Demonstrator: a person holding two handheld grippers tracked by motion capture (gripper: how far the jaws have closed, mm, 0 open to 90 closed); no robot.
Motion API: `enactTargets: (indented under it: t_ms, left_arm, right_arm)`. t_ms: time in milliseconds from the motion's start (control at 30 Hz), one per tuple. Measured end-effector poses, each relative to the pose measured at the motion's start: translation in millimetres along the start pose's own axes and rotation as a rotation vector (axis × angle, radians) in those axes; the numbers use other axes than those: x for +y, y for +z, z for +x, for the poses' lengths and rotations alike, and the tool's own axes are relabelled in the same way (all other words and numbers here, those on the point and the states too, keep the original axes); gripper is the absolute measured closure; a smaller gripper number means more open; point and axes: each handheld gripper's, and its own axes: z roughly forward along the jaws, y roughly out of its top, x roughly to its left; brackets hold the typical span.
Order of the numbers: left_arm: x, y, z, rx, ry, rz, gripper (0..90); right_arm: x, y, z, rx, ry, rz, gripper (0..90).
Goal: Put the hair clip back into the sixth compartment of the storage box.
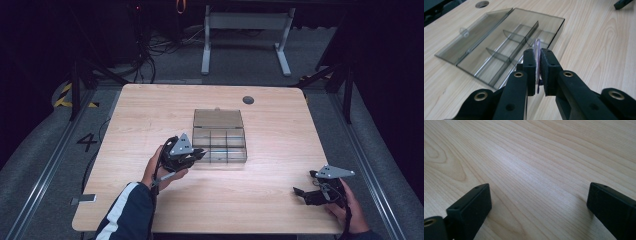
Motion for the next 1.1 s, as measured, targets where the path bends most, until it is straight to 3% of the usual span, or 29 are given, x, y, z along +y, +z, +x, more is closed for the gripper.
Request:
enactTargets:
  t_ms: [400, 1100]
  left_arm:
    - [25.0, 26.0, 4.6, -0.031, 0.036, 0.01, 83.2]
    - [52.6, 77.3, 3.7, -0.081, 0.04, 0.046, 83.1]
  right_arm:
    - [0.0, 0.0, -0.1, -0.001, 0.001, 0.001, 5.3]
    - [0.0, 0.0, -0.1, -0.001, 0.001, 0.001, 5.3]
